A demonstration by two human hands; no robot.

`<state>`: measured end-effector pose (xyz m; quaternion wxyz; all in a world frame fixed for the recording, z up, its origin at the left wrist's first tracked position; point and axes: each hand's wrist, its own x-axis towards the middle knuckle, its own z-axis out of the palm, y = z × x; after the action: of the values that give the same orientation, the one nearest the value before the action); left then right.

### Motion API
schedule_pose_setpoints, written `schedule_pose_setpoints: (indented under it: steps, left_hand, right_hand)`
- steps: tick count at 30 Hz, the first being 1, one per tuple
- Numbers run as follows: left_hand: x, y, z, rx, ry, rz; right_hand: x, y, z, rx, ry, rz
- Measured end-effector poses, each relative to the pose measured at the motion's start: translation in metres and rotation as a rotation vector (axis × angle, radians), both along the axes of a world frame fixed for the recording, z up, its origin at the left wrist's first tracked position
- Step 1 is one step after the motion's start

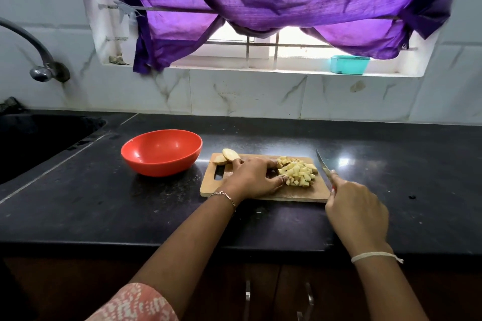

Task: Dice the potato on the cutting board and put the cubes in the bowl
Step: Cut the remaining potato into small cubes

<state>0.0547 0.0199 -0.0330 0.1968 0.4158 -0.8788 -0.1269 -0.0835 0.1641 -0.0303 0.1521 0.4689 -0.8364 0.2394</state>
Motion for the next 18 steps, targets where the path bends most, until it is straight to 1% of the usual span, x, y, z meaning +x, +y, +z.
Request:
schedule_pose_setpoints:
  steps: [6,18]
  left_hand:
    - [-0.005,-0.007,0.003,0.072,-0.062,-0.046]
    - [-0.008,-0.015,-0.004,0.069,-0.165,-0.126]
  right_hand:
    - [-0.005,-0.005,-0.005,0.02,-0.032,0.009]
    - [0.002,-0.005,-0.006,0.037,0.023,0.065]
